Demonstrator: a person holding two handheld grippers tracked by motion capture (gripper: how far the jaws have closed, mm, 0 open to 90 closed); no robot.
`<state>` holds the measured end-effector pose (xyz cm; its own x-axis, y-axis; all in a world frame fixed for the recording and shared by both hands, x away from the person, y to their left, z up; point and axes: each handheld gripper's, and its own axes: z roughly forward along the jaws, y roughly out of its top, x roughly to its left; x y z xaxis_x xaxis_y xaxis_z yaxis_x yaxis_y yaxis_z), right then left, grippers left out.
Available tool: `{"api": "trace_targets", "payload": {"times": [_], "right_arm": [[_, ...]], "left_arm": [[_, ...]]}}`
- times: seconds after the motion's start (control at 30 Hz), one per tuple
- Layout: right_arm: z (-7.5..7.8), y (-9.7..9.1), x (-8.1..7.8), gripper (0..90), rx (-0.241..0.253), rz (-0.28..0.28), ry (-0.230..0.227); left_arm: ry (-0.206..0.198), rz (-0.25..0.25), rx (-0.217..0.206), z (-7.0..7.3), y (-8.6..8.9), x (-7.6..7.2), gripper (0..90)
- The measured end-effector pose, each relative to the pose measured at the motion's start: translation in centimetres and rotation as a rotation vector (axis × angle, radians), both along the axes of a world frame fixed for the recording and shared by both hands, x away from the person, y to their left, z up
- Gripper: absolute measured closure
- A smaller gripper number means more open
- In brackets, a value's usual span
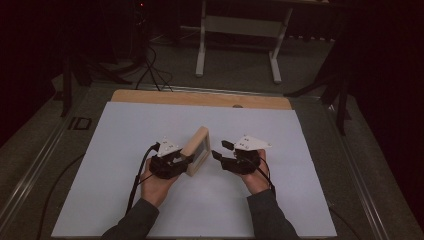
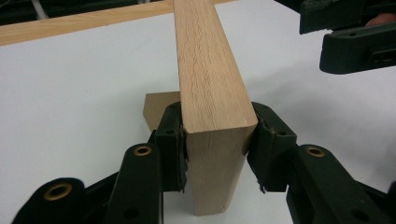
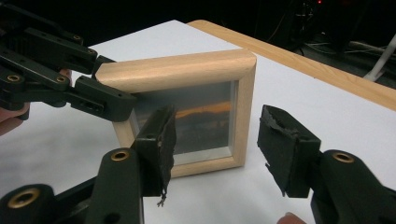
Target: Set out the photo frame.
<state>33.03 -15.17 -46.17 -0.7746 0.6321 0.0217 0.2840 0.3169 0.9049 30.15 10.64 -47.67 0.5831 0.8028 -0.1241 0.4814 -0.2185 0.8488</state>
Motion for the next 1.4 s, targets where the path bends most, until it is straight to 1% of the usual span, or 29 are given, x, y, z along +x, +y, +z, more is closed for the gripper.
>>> {"api": "trace_targets", "payload": {"times": [0.13, 0.3, 0.43, 0.53, 0.67, 0.8, 1.0, 1.1, 1.27, 1.4], "right_arm": [[0.3, 0.2, 0.0, 48.1, 0.001, -0.006, -0.015], [0.9, 0.6, 0.4, 55.8, 0.015, -0.024, -0.033], [1.1, 1.2, 1.0, 64.4, 0.017, -0.039, -0.035], [1.3, 1.8, 1.5, 72.2, 0.023, -0.022, -0.039], [1.3, 2.8, 2.3, 83.3, 0.004, -0.029, -0.045], [1.4, 3.4, 3.2, 88.9, -0.004, -0.049, -0.046], [1.6, 3.8, 4.5, 89.7, -0.001, -0.081, -0.035], [1.7, 4.1, 5.0, 89.7, -0.014, -0.089, -0.035], [1.6, 4.9, 5.5, 89.7, -0.060, -0.086, -0.039], [1.3, 5.3, 5.8, 89.7, -0.067, -0.089, -0.032]], "left_arm": [[-0.006, -0.006, 0.008, 0.0, 0.0, 0.0, 60.0], [-0.022, -0.019, 0.024, 0.0, -0.2, -0.1, 60.1], [-0.032, -0.026, 0.035, 0.0, -0.3, -0.2, 60.2], [-0.040, -0.030, 0.045, 0.0, -0.5, -0.4, 60.3], [-0.058, -0.038, 0.071, 0.0, -0.9, -0.7, 60.4], [-0.058, -0.040, 0.073, 0.0, -0.9, -0.8, 60.4], [-0.066, -0.040, 0.080, -0.1, -1.1, -1.0, 60.4], [-0.072, -0.044, 0.088, -0.1, -1.1, -1.0, 60.4], [-0.084, -0.041, 0.095, -0.2, -1.3, -1.3, 60.4], [-0.091, -0.036, 0.096, -0.3, -1.4, -1.4, 60.3]]}}
